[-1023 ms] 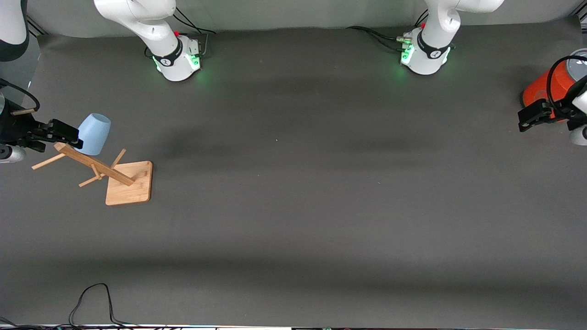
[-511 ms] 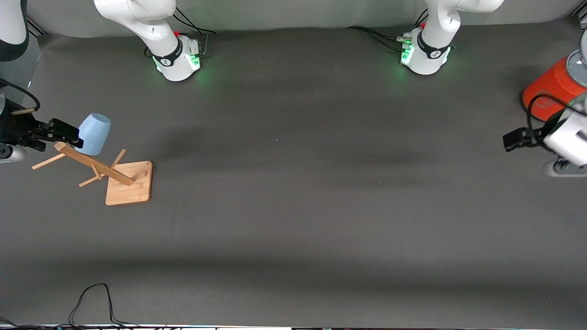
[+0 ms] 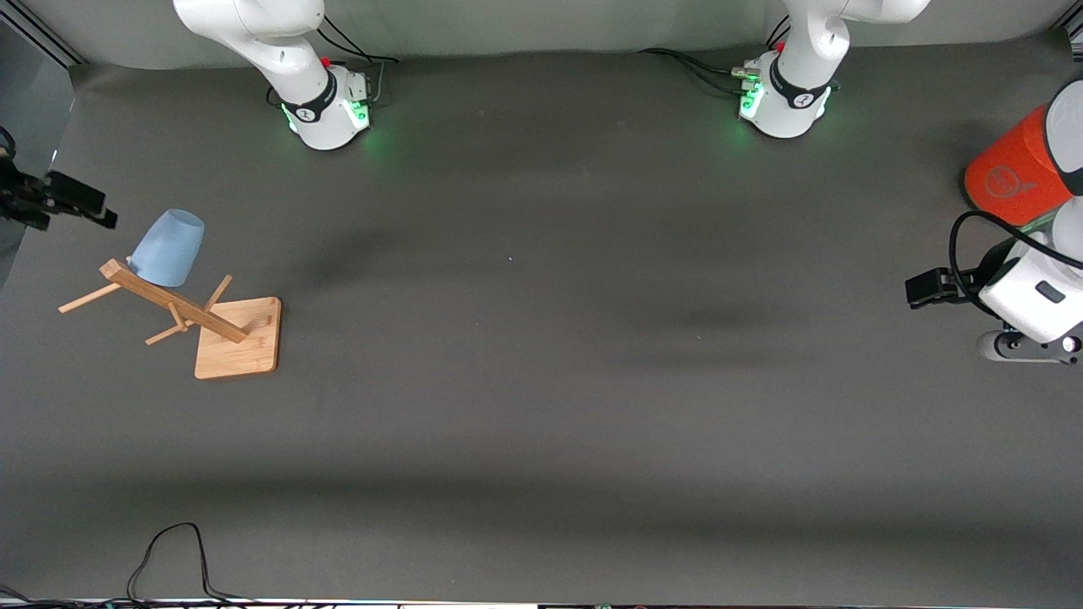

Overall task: Rotate and upright cup with both arms
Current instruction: 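Close the right gripper around the blue cup hanging on the wooden stand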

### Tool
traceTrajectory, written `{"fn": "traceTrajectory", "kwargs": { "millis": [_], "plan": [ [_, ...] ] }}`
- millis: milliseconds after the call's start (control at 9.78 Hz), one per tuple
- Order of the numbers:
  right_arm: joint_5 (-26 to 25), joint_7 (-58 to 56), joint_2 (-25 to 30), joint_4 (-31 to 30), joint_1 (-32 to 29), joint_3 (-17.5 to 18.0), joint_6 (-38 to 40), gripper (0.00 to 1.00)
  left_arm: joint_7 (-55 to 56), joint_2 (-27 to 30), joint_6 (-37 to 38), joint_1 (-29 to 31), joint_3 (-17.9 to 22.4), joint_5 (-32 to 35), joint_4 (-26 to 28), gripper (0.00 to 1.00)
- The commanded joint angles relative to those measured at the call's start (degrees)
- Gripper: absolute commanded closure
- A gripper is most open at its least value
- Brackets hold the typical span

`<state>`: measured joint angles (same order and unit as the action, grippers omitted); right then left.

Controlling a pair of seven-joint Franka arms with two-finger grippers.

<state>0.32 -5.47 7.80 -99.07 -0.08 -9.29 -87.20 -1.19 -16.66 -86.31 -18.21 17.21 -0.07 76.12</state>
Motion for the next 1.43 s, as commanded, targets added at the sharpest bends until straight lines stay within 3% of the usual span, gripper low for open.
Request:
{"fn": "traceTrajectory", "kwargs": {
  "millis": [0, 307, 511, 920, 1330],
  "plan": [
    [0.11, 6.46, 1.34, -2.79, 0.17, -0.73, -0.61, 0.0, -1.18, -1.36, 0.62, 0.46, 0.28, -1.34, -2.29, 0.0],
    [0.38, 28.87, 2.04, -5.94, 0.26, -0.73, -1.74, 0.0, -1.18, -1.44, 0.09, 1.15, 0.28, -1.43, -2.29, 0.0],
    [0.38, 36.3, 4.75, -12.42, 0.26, -0.73, -7.43, 0.0, -1.18, -1.53, 0.18, 2.3, 0.28, -3.44, -2.29, 0.0],
    [0.73, 36.58, 7.23, -26.41, 0.26, -2.05, -20.79, 0.0, -1.18, -1.53, 0.53, 2.65, 0.28, -3.8, -2.12, 0.0],
    [2.22, 36.5, 4.86, -28.98, 0.35, -2.05, -26.26, 0.0, -1.18, -1.53, 0.53, 2.65, 0.28, -3.8, -2.12, 0.0]
  ]
}}
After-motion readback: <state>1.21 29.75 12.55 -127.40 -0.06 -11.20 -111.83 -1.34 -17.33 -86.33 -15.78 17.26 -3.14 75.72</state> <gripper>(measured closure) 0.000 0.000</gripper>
